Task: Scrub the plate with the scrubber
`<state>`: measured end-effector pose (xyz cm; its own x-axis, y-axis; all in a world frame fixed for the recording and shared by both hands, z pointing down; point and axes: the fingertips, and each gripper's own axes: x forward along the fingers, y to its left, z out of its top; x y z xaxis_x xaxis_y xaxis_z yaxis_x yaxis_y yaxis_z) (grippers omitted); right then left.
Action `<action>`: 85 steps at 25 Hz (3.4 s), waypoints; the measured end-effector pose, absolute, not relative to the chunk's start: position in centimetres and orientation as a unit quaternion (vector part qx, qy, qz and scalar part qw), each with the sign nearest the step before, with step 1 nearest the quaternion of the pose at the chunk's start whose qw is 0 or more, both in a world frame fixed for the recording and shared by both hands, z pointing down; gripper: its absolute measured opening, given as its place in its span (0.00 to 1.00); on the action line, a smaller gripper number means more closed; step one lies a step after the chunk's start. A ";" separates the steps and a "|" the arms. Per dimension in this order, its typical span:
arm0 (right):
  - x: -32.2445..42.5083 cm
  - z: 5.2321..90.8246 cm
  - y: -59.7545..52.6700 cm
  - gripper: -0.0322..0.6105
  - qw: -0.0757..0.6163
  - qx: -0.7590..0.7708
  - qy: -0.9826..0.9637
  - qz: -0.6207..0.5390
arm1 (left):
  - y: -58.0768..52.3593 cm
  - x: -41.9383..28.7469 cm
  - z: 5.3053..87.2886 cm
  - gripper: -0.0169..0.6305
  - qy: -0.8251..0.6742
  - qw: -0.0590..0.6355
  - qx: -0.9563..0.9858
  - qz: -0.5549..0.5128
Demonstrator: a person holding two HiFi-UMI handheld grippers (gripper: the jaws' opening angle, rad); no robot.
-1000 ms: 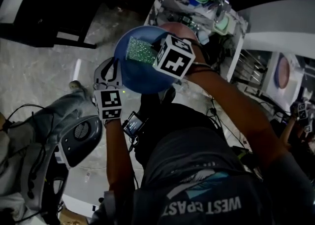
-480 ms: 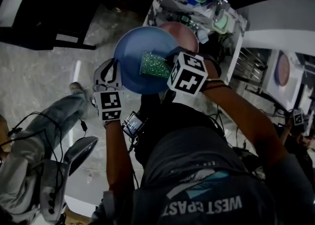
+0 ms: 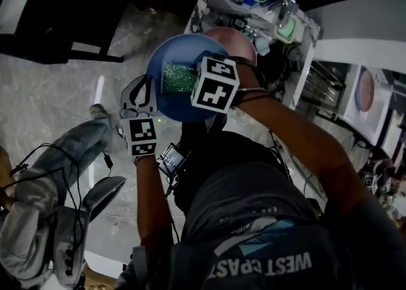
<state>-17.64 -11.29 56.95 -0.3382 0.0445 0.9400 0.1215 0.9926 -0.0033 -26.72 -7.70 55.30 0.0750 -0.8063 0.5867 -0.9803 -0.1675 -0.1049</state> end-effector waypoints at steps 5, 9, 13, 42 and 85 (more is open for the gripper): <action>-17.4 56.7 -16.0 0.11 0.579 -0.018 -0.813 -0.051 | -7.6 -26.8 55.3 0.08 -0.627 0.161 0.713 0.269; -15.3 56.3 -17.1 0.11 0.594 -0.015 -0.802 -0.056 | -7.6 -26.8 55.2 0.08 -0.628 0.160 0.712 0.271; -12.8 56.3 -15.0 0.11 0.608 -0.035 -0.791 -0.052 | -7.7 -26.8 55.2 0.07 -0.628 0.160 0.712 0.271; -7.2 51.2 -12.4 0.10 0.505 0.077 -0.856 0.078 | -7.1 -27.1 49.3 0.07 -0.638 0.111 0.709 0.279; 23.5 59.7 -6.5 0.14 0.394 0.292 -0.787 0.375 | -3.0 -18.0 40.6 0.07 -0.631 0.034 0.712 0.308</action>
<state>23.51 -6.48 59.73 -0.5193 -0.1644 0.8386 -0.7554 0.5471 -0.3606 -17.96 -2.97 40.57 0.0152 -0.8766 0.4810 -0.9187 -0.2021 -0.3393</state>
